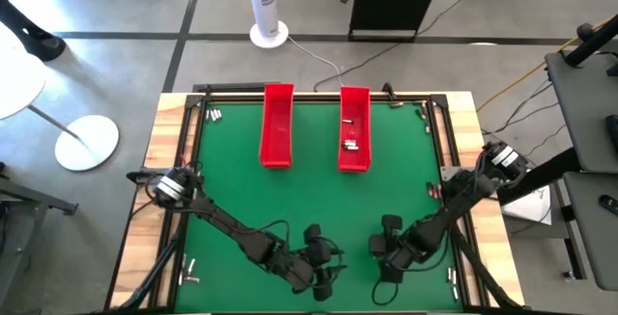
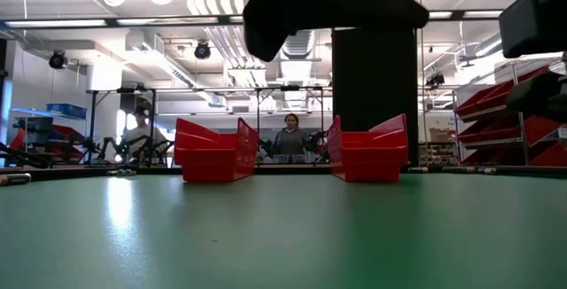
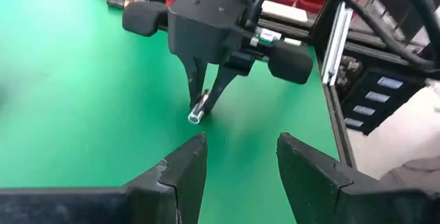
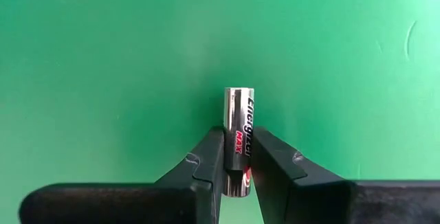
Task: Sort batteries
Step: Put the silver battery into the right red bin
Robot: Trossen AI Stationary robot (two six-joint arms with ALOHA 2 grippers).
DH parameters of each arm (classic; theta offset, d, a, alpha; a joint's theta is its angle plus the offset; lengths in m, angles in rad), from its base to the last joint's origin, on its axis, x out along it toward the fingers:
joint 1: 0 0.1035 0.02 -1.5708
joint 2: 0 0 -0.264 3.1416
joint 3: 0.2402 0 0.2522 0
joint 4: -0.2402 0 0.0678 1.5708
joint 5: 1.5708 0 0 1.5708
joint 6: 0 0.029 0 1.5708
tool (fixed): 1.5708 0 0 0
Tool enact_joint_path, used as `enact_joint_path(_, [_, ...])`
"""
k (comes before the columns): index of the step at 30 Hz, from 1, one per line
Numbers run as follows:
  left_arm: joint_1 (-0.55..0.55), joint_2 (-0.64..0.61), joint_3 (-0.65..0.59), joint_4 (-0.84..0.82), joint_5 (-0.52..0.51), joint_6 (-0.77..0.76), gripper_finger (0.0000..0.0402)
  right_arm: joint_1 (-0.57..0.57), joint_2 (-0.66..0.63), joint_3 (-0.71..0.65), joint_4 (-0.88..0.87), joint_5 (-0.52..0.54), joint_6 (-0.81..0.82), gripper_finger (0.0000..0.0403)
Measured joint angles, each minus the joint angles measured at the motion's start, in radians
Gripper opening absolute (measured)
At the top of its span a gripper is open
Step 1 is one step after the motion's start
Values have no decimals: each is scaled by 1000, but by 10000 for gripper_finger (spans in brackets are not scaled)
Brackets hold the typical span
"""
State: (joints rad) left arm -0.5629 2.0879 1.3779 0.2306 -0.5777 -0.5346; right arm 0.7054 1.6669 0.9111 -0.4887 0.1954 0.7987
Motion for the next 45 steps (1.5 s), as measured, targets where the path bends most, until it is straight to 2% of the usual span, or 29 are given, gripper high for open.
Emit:
enact_joint_path(11, [9,-34,-336,566,-22,34,158,-103,0,-4,7,10,-119,54])
enact_joint_path(15, [11,-39,-407,699,-66,34,158,-115,1,-5,5,5,-131,54])
enact_joint_path(19, [11,-40,-429,716,-121,65,158,-114,1,-16,33,15,-128,54])
enact_joint_path(27, [11,-44,-441,734,-158,110,158,-84,-1,-117,251,54,-80,56])
enact_joint_path(36, [20,-124,-441,781,-176,281,158,-30,2,-145,283,187,-73,89])
enact_joint_path(38, [20,-144,-441,779,-173,323,158,-23,2,-146,291,197,-59,92])
enact_joint_path(42, [19,-172,-445,774,-80,397,158,-11,3,-147,296,238,-50,94])
enact_joint_path(45, [19,-193,-445,775,-58,439,158,-11,3,-149,310,244,-50,91])
